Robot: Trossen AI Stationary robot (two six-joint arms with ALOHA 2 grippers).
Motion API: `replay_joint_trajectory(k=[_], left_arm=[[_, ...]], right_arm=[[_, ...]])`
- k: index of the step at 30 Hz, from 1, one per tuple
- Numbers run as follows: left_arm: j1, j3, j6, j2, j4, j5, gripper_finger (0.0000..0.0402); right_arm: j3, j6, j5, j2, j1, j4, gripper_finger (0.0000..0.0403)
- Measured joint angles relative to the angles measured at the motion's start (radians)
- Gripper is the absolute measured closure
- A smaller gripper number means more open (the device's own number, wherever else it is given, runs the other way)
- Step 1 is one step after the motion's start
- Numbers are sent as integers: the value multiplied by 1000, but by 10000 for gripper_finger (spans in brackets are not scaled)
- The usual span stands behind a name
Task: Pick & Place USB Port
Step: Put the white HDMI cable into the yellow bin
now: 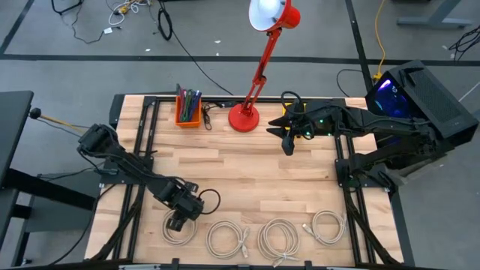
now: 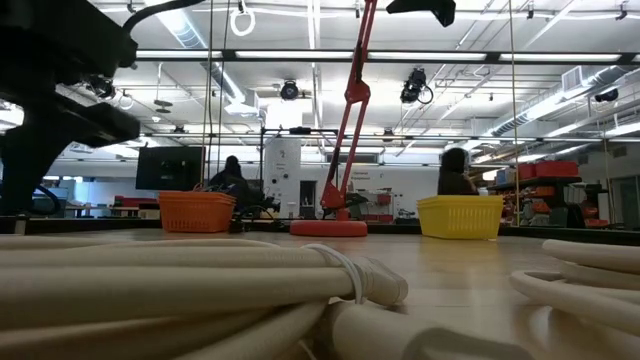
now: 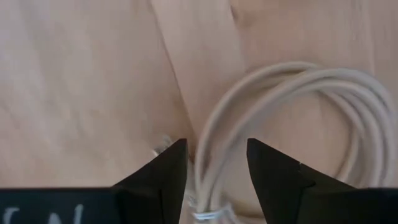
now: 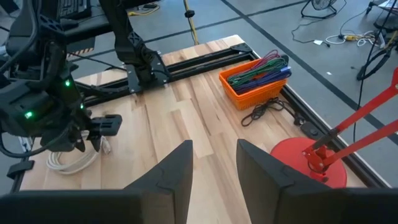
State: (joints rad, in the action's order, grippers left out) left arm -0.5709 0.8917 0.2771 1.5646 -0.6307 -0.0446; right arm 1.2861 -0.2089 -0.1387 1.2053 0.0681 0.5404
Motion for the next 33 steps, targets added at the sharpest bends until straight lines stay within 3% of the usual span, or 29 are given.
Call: replay_joint_trajectory(k=[9,15,22,24,28,30,33], left_arm=[[0,-7,-33,8,24,-22,229],[-3,-95,-23,7,164,-40,229],[14,-178,-36,2,199,-26,234],[25,-190,-35,1,210,-29,254],[69,-164,22,5,187,-70,367],[93,-142,40,10,177,-88,369],[128,-107,51,10,158,-37,369]], right_arm=[[0,-19,0,0,0,0,279],[0,-26,4,0,0,1,279],[0,-26,27,0,0,1,279],[0,-26,27,0,0,2,279],[0,-26,26,0,0,6,279],[0,-19,26,0,0,6,279],[0,-15,24,0,0,6,279]])
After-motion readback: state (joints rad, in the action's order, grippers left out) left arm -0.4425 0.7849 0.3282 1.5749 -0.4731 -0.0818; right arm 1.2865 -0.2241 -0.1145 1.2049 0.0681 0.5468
